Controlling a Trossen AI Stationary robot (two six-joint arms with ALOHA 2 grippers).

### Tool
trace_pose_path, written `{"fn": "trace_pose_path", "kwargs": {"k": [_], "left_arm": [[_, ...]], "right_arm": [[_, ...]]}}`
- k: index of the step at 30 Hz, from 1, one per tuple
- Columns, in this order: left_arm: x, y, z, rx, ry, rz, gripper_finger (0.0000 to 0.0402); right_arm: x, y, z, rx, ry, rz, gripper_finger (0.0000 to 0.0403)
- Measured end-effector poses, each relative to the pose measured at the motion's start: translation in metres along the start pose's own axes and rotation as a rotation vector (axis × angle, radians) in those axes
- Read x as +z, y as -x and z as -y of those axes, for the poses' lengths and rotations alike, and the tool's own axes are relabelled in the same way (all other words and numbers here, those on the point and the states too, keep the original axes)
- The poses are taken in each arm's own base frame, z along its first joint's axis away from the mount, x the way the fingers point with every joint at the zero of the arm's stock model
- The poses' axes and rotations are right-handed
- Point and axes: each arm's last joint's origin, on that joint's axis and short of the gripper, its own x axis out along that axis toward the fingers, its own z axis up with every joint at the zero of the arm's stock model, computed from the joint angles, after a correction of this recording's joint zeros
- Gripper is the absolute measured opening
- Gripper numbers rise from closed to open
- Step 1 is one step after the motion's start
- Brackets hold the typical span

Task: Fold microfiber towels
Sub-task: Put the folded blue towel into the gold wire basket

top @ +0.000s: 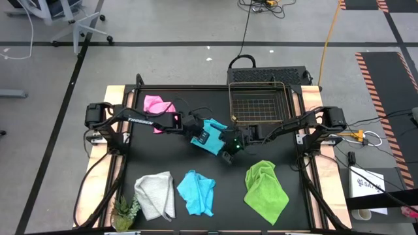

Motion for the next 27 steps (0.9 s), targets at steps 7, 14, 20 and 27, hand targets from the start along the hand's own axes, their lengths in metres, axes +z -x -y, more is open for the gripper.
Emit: {"fn": "trace_pose_path", "kwargs": {"k": [7, 14, 20, 27], "left_arm": [[-0.012, -0.017, 0.010, -0.014, -0.035, -0.014, 0.0122], [-0.024, -0.041, 0.011, -0.064, -0.021, -0.122, 0.0032], [-0.037, -0.045, 0.028, -0.186, 0.083, -0.195, 0.0012], [-0.052, -0.037, 0.053, -0.292, 0.141, -0.195, 0.0004]], "right_arm": [[0.011, 0.018, -0.012, 0.054, 0.092, 0.099, 0.0021], [0.019, 0.051, -0.019, 0.014, 0.145, 0.188, 0.0006], [0.012, 0.061, -0.014, -0.061, 0.178, 0.121, 0.0003], [-0.004, 0.061, -0.003, -0.158, 0.143, -0.053, 0.0001]]}}
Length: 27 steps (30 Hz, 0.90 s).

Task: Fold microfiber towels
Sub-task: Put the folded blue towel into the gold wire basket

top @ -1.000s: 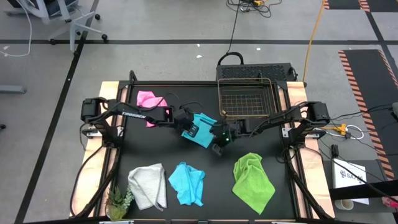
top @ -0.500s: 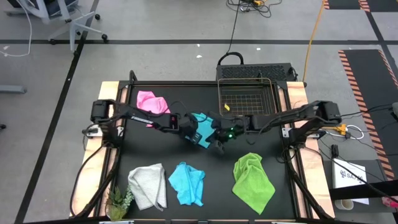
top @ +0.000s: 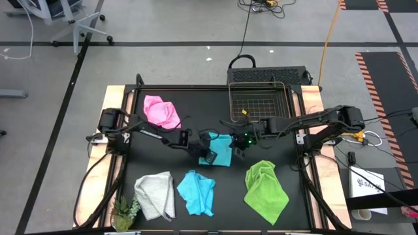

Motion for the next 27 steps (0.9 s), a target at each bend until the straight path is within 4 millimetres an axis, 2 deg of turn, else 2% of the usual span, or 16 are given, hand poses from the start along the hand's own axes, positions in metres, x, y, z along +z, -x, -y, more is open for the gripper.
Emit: {"fn": "trace_pose_path", "kwargs": {"k": [4, 8, 12, 17, 23, 27], "left_arm": [[-0.003, 0.000, 0.004, 0.001, 0.030, 0.038, 0.0016], [-0.003, 0.000, 0.005, -0.006, 0.028, 0.045, 0.0014], [-0.003, 0.000, 0.004, 0.001, 0.016, 0.042, 0.0003], [-0.003, 0.000, 0.004, 0.004, 0.014, 0.040, 0.0016], [-0.004, 0.000, 0.001, 0.030, 0.015, 0.025, 0.0008], [-0.005, 0.000, 0.001, 0.035, 0.007, 0.022, 0.0006]], "right_arm": [[-0.007, 0.000, 0.003, -0.031, -0.023, -0.074, 0.0017], [-0.016, -0.005, 0.008, -0.038, -0.080, -0.085, 0.0053], [-0.030, -0.016, 0.013, -0.016, -0.184, -0.049, 0.0100], [-0.046, -0.028, 0.019, 0.049, -0.266, 0.018, 0.0144], [-0.061, -0.038, 0.027, 0.070, -0.334, 0.029, 0.0157], [-0.063, -0.044, 0.029, 0.069, -0.348, 0.028, 0.0157]]}}
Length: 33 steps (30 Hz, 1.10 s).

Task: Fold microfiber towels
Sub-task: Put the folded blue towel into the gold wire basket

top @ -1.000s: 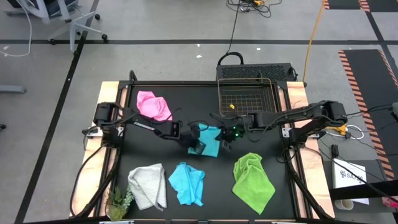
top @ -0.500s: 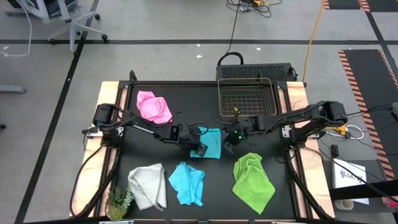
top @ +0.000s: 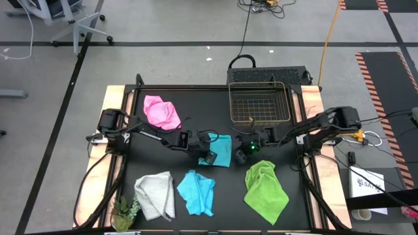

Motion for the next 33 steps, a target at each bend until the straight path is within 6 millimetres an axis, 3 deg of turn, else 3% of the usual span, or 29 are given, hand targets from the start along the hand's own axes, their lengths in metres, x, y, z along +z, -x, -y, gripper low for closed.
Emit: {"fn": "trace_pose_path", "kwargs": {"k": [11, 24, 28, 33], "left_arm": [[0.001, 0.000, 0.001, -0.011, -0.008, 0.007, 0.0063], [-0.004, -0.026, -0.002, -0.091, 0.022, -0.041, 0.0067], [0.000, -0.027, -0.001, -0.115, 0.026, -0.022, 0.0067], [0.004, -0.024, -0.004, -0.102, 0.032, -0.028, 0.0067]], "right_arm": [[-0.001, -0.016, 0.006, -0.010, -0.033, -0.010, 0.0187], [0.007, -0.034, 0.009, 0.059, -0.037, 0.072, 0.0192], [0.006, -0.034, 0.010, 0.041, -0.056, 0.066, 0.0151], [0.005, -0.034, 0.012, 0.025, -0.057, 0.052, 0.0032]]}}
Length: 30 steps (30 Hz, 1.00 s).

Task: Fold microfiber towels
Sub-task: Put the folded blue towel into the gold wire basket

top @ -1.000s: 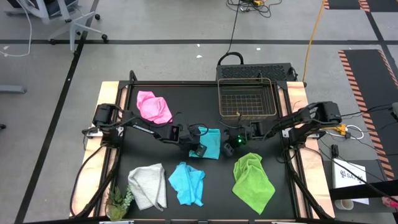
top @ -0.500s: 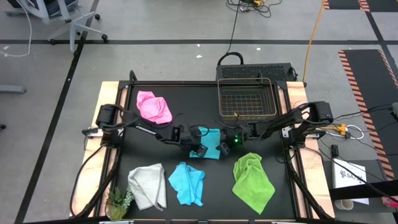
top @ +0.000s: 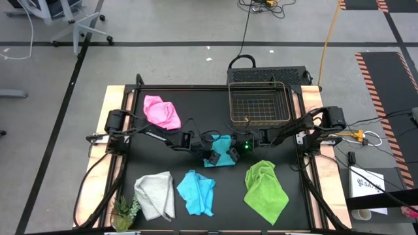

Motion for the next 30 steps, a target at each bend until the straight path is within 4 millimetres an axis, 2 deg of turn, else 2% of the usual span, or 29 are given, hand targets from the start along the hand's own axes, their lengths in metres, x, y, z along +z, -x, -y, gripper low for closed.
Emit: {"fn": "trace_pose_path", "kwargs": {"k": [2, 6, 14, 18, 30], "left_arm": [[0.000, 0.000, 0.000, -0.004, -0.001, -0.011, 0.0067], [-0.001, 0.000, 0.000, 0.000, 0.000, -0.020, 0.0067], [-0.001, 0.001, 0.000, -0.001, -0.004, -0.020, 0.0067], [0.001, 0.008, 0.003, 0.008, -0.036, 0.007, 0.0067], [0.008, 0.070, 0.015, 0.204, -0.138, 0.175, 0.0067]], "right_arm": [[0.000, 0.000, 0.000, -0.001, 0.023, -0.002, 0.0013], [-0.001, 0.000, 0.003, -0.016, 0.024, -0.020, 0.0006], [-0.001, 0.000, 0.002, 0.002, 0.034, -0.032, 0.0003], [-0.001, 0.000, 0.002, 0.004, 0.038, -0.034, 0.0002], [-0.001, 0.002, 0.000, 0.035, 0.035, -0.044, 0.0001]]}}
